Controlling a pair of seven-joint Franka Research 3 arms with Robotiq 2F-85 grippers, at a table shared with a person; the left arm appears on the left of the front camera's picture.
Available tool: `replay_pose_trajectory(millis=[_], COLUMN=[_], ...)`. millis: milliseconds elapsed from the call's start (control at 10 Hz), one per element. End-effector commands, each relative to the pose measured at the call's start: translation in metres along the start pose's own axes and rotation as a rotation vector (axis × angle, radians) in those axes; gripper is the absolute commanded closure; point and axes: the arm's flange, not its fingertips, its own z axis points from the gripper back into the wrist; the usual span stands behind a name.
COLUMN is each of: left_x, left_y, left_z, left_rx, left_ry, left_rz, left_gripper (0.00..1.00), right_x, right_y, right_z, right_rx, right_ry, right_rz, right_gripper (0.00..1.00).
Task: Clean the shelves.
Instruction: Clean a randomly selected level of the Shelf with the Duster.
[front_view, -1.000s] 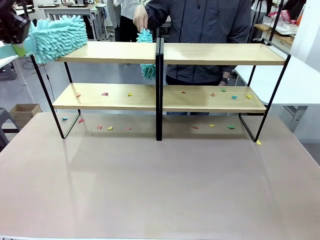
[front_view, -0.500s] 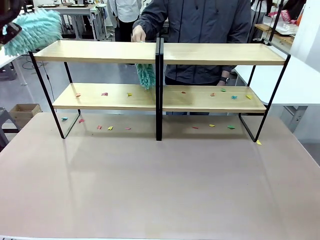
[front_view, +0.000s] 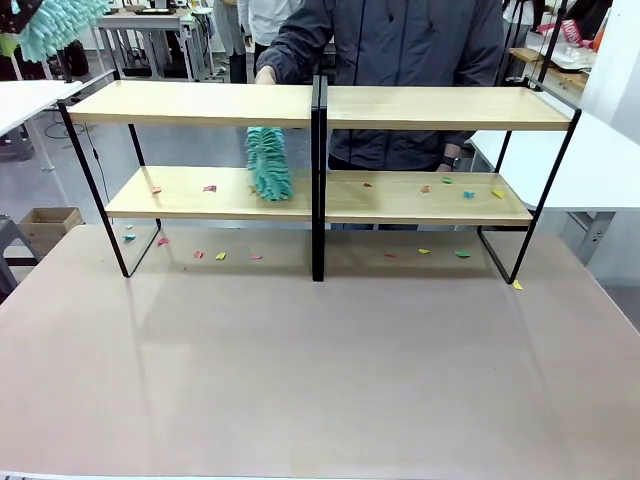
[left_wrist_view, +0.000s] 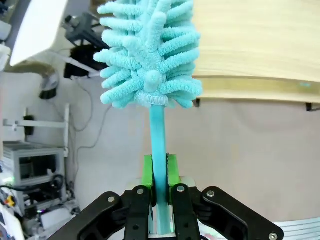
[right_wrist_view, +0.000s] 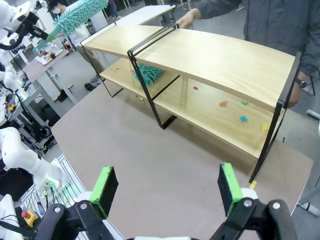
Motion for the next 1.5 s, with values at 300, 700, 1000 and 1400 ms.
replay_pose_trajectory(millis=[300,700,1000,1400], left_x=[-0.022,-0.089,-0.146,-0.202], left_y=[0.094,0.14,0.162,0.213], left_z=[0.005,0.007,-0.001,0.002], left_rx=[-0.545,-0.817,-0.871,-0.961], left_ry=[0.035,0.005,0.042,-0.105], left_rz=[0.012,-0.205,-0.244,-0.095], left_gripper=[0.87,0.87,0.87,0.87], right_x=[0.0,0.0,0.0,0.0], right_y=[0.0,0.0,0.0,0.0], right_z=[-0.001,-0.001,-0.001,-0.001], right_rx=[0.001,0.001,0.001,0.001], right_ry=[0.001,0.001,0.001,0.001], right_rz=[-0.001,-0.001,-0.001,-0.001], right_gripper=[0.0,0.0,0.0,0.0])
